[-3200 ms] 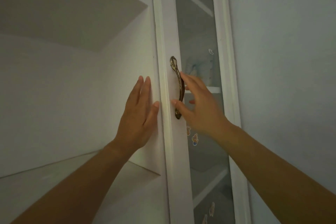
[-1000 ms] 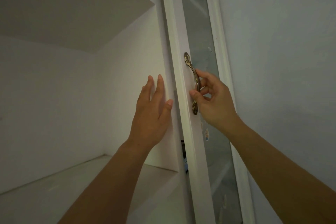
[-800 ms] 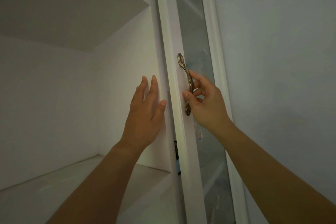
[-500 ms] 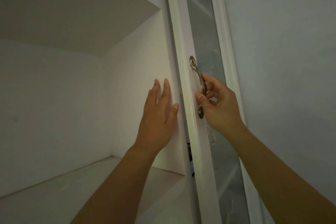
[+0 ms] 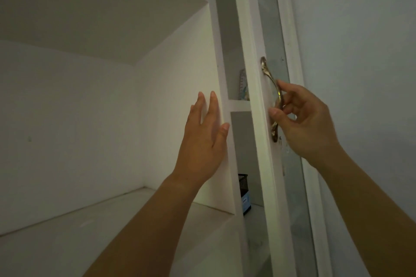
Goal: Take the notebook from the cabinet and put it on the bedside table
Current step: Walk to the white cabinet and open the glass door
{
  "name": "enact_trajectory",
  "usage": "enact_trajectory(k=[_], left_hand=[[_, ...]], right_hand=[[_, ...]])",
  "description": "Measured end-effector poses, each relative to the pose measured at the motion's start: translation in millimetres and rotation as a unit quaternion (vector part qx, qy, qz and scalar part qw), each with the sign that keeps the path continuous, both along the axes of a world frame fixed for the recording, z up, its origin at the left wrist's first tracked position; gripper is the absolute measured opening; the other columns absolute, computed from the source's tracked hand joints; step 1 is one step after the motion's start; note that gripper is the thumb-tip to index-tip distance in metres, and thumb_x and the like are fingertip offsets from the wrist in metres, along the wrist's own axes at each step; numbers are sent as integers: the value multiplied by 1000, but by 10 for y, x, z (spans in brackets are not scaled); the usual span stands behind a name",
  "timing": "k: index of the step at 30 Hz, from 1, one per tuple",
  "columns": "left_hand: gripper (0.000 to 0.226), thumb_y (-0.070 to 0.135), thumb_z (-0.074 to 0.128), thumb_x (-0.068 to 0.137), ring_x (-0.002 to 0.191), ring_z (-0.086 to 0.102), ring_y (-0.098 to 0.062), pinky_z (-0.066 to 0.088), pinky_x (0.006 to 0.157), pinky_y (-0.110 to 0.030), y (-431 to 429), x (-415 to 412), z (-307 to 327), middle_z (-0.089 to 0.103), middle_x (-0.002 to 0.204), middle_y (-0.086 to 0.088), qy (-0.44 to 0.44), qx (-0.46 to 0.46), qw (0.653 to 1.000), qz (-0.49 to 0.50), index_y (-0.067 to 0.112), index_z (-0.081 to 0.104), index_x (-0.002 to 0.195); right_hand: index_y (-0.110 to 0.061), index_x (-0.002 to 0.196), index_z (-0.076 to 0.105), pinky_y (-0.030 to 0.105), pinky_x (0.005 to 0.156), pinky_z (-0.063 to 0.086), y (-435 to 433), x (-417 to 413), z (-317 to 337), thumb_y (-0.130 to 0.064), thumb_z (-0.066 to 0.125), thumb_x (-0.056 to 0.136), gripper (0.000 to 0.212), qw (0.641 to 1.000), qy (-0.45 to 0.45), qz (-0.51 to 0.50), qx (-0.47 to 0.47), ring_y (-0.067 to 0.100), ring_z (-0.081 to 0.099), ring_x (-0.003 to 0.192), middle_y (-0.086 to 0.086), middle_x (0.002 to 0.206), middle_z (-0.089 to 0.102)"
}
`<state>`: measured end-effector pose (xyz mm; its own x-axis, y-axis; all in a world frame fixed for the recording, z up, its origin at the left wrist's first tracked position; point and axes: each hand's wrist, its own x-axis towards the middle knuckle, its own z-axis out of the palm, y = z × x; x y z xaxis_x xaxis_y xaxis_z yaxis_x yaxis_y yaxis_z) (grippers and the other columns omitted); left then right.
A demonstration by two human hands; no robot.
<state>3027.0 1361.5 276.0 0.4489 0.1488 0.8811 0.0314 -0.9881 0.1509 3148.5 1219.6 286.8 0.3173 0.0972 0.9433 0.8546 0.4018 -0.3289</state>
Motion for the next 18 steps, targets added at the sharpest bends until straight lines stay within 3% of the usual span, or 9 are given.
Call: enact_trajectory(k=[2, 7, 13, 18], left_hand=[[61, 54, 18, 85, 142, -9, -10, 4, 115, -36, 6, 0, 6, -12, 155, 10, 1, 0, 1000, 9, 41, -10, 138], [63, 51, 21, 88, 140, -9, -5, 1, 110, -28, 14, -2, -4, -9, 156, 10, -7, 2, 1000, 19, 36, -4, 143], [62, 52, 24, 88, 142, 7, -9, 15, 115, -37, -81, -35, 38, 8, 156, 5, -44, -17, 999, 3, 30, 12, 145], [63, 52, 27, 86, 142, 9, -10, 13, 115, -38, -163, -68, 69, 14, 155, 6, -60, 12, 998, 13, 31, 17, 145]], right_hand=[[-31, 118, 48, 4, 68, 47, -71, 12, 1, -8, 63, 83, 45, 1000, -14, 3, -10, -3, 54, 72, -11, 84, 53], [-29, 128, 48, 6, 73, 49, -25, 23, -4, -13, 63, 84, 49, 999, -6, 3, -41, 10, 55, 79, -5, 88, 56], [-30, 130, 45, 4, 74, 48, -125, 19, 7, -15, 62, 85, 50, 998, 6, 10, -62, 9, 56, 81, -10, 90, 55], [-30, 130, 45, 11, 78, 50, -232, 39, 8, -16, 63, 85, 51, 998, 10, 5, -63, 10, 56, 81, -7, 91, 55]])
